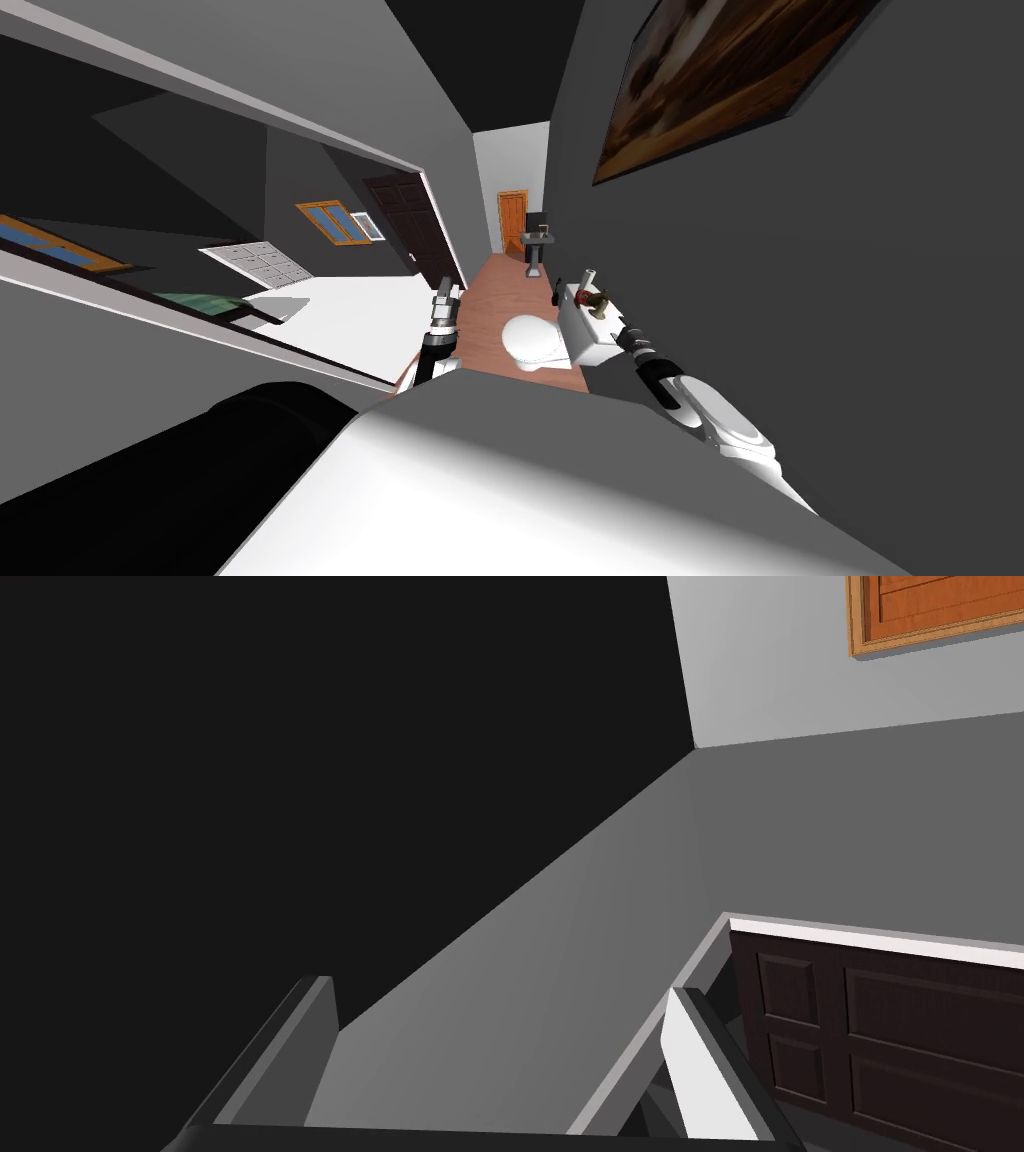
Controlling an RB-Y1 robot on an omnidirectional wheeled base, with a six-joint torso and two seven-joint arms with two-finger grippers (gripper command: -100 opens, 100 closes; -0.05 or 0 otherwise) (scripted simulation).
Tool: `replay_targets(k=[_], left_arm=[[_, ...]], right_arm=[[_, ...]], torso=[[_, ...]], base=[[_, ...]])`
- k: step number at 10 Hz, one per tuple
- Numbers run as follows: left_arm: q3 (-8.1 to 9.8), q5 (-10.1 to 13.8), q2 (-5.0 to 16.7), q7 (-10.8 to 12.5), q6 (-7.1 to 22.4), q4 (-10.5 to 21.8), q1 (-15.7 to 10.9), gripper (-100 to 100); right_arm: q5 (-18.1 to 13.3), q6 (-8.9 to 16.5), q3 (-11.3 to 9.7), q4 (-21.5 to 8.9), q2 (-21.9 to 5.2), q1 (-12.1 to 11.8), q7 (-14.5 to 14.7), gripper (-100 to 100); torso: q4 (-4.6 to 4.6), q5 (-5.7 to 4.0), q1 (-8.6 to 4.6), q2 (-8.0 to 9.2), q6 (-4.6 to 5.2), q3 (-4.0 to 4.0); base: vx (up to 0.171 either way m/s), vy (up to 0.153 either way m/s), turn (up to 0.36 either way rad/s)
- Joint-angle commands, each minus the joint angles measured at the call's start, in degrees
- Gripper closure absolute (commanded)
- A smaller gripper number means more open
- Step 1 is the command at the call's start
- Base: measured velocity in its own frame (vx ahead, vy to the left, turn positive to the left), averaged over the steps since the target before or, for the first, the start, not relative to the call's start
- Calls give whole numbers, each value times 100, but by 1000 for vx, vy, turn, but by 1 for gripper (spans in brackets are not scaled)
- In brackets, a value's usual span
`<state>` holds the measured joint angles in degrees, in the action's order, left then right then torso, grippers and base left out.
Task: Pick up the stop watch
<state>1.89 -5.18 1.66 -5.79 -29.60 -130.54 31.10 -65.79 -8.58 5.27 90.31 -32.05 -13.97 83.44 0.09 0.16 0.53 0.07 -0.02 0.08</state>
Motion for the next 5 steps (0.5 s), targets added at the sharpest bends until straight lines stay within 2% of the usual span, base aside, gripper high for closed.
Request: replay_targets(k=[1, 5], left_arm=[[0, 0, 0, 0, 0, 0, 0, 0], [0, 0, 0, 0, 0, 0, 0, 0]], right_arm=[[6, 75, 19, -120, -175, -131, -124, -100], [97, 62, 215, -494, -541, -374, -348, -100]], torso=[[0, 0, 0, 0, 0, 0], [0, -1, -7, -4, 0, -2]], base=[[-61, 192, 13], [-44, 171, 8]])
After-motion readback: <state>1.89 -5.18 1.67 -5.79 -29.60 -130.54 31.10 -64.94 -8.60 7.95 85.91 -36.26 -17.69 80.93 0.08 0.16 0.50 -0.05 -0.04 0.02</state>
